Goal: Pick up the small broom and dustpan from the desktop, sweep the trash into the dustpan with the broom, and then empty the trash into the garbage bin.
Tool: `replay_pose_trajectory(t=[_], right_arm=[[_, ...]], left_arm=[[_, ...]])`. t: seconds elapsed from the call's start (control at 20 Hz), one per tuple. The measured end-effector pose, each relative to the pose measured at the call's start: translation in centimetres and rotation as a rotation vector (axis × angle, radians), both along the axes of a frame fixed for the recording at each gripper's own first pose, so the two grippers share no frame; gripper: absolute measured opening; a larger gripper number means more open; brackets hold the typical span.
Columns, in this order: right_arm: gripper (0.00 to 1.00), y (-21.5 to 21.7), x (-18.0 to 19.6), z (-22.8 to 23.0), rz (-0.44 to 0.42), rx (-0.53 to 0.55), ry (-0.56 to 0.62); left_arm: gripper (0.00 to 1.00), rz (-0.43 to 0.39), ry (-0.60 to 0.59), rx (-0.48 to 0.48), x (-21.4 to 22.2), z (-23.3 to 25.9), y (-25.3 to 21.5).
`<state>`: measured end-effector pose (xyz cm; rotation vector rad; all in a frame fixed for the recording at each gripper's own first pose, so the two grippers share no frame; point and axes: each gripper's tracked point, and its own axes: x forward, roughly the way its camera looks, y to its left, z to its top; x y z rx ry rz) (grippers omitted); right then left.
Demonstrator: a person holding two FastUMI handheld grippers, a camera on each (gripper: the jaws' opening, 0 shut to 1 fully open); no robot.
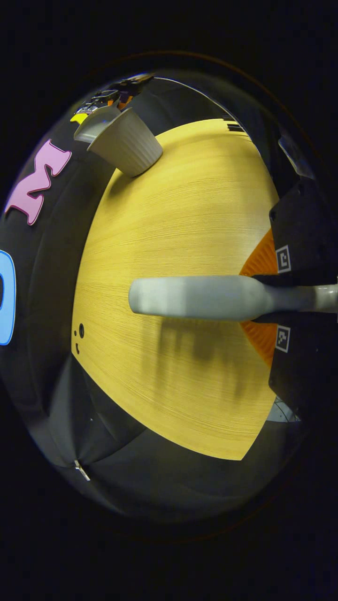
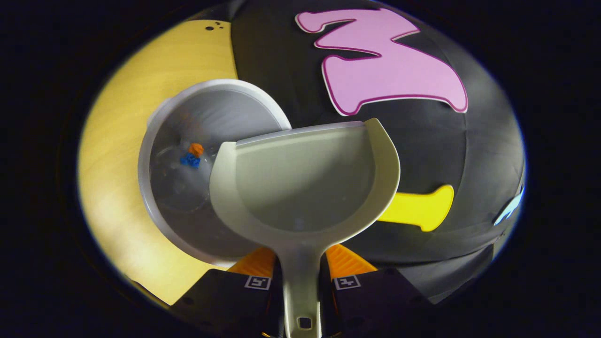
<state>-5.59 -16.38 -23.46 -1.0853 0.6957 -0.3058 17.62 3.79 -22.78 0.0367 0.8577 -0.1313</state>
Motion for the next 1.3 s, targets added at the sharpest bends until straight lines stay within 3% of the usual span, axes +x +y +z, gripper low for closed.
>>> replay_pose_trajectory(t=[0.2,0.55,0.75,0.85,1.0,1.1,1.3], right_arm=[[0.34,1.4,-0.5,2.4,-0.045,0.175,-0.11],[0.34,7.7,-3.9,8.5,-0.051,0.51,-0.355],[0.33,9.4,-4.0,10.9,-0.042,0.745,-0.459],[0.31,10.5,-3.5,11.7,-0.037,0.873,-0.469],[0.36,12.1,-3.7,12.3,-0.034,1.032,-0.435],[0.33,13.4,-3.6,12.1,-0.006,1.163,-0.411],[0.3,14.9,-3.7,10.6,0.033,1.263,-0.321]], left_arm=[[0.26,0.02,-0.066,0.002,0.4,1.6,-0.1],[0.24,0.003,-0.161,-0.004,-2.1,5.0,-0.5],[0.26,-0.01,-0.207,0.0,-4.0,6.2,-0.3],[0.26,-0.018,-0.221,-0.017,-4.9,6.5,-0.5],[0.26,-0.03,-0.229,-0.036,-5.9,6.4,-0.6],[0.26,-0.036,-0.237,-0.045,-6.4,6.4,-0.6],[0.27,-0.064,-0.241,-0.042,-6.7,6.1,-1.0]])
